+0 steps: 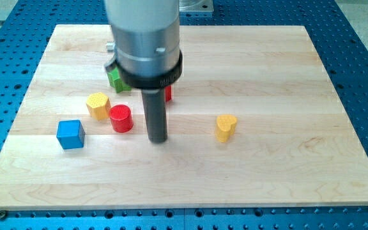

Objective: Move the red circle diagonally to the red star

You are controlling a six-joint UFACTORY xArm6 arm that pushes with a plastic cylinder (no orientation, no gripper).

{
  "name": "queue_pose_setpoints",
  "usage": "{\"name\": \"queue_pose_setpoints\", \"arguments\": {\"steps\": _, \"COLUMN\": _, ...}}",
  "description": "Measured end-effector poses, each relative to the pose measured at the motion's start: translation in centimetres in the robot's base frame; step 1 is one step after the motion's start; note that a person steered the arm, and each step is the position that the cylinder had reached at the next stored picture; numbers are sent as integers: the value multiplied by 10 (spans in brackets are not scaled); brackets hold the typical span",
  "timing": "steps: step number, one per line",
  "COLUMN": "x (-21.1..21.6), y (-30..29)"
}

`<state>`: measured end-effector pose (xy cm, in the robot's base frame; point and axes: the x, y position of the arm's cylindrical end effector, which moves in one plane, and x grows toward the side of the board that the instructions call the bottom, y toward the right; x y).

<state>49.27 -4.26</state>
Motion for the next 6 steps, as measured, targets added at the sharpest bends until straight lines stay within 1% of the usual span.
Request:
{"name": "queue_pose_setpoints", "arguments": {"steps": 1, "x": -32, "y": -21}}
{"name": "queue_pose_setpoints", "arguments": {"steps": 2, "x": -36, "y": -57}}
{"name": "queue_pose_setpoints", "arguments": {"steps": 3, "x": -36, "y": -67}}
{"name": "queue_pose_setpoints", "arguments": {"steps": 4, "x": 4, "y": -66}}
{"name": "queue_pose_setpoints", "arguments": {"steps": 5, "x": 48, "y": -45}}
{"name": "queue_pose_setpoints", "arguments": {"steps": 6, "x": 83, "y": -80}}
